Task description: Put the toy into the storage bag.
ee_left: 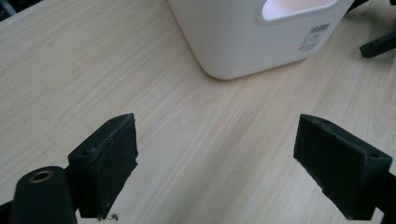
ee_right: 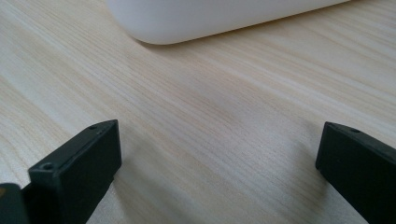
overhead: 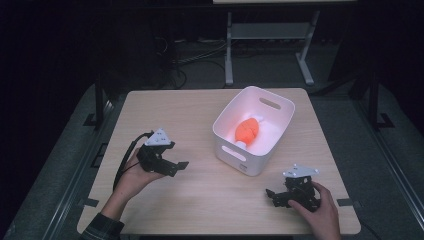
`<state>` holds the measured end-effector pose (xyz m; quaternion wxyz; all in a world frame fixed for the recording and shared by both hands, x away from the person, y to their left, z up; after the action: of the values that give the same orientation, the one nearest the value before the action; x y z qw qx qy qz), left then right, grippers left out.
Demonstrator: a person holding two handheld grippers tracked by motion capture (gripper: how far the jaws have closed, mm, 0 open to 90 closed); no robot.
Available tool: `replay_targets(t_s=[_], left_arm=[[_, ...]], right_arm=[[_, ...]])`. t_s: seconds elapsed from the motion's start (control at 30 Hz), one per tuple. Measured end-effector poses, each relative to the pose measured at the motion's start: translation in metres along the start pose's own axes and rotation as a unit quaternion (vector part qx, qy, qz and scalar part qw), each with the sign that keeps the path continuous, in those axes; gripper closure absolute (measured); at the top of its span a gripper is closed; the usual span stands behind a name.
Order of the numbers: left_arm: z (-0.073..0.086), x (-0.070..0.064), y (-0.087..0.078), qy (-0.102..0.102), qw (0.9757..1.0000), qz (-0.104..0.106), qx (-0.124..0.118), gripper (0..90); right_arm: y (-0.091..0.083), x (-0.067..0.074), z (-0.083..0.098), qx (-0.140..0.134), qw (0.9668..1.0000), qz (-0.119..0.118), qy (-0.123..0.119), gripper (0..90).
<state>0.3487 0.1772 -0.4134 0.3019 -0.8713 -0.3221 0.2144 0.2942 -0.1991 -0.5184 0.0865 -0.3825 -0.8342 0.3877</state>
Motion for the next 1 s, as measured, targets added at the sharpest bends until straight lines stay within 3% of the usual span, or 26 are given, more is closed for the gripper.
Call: replay_targets(t_s=[0.03,0.63,0.87,1.0], left_arm=[[0.006,0.001,-0.001,0.001,1.0,-0.008,0.0,12.7],[0.057,0.009,-0.006,-0.021,0.9988,-0.02,-0.04,12.8],[0.073,0.011,-0.005,-0.023,0.9986,-0.024,-0.04,12.8],[0.088,0.014,-0.002,-0.034,0.9985,-0.027,-0.034,12.8]], right_arm=[[0.0,0.0,0.0,0.0,1.0,0.0,0.0,0.0],[0.0,0.0,0.0,0.0,1.0,0.0,-0.001,0.0],[0.0,0.0,0.0,0.0,1.0,0.0,-0.001,0.0],[0.0,0.0,0.0,0.0,1.0,0.0,0.0,0.0]])
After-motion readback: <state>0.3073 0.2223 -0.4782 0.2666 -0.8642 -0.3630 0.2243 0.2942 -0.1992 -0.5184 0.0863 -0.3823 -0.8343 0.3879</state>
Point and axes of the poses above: each handheld gripper's, and its own axes: y roughly forward along the jaws, z roughly out of its underside, x roughly to its left, the point moved 5 cm from there along y, roughly forward along the jaws, and after that the axes turned 15 degrees about -y, right-handed, at the moved point
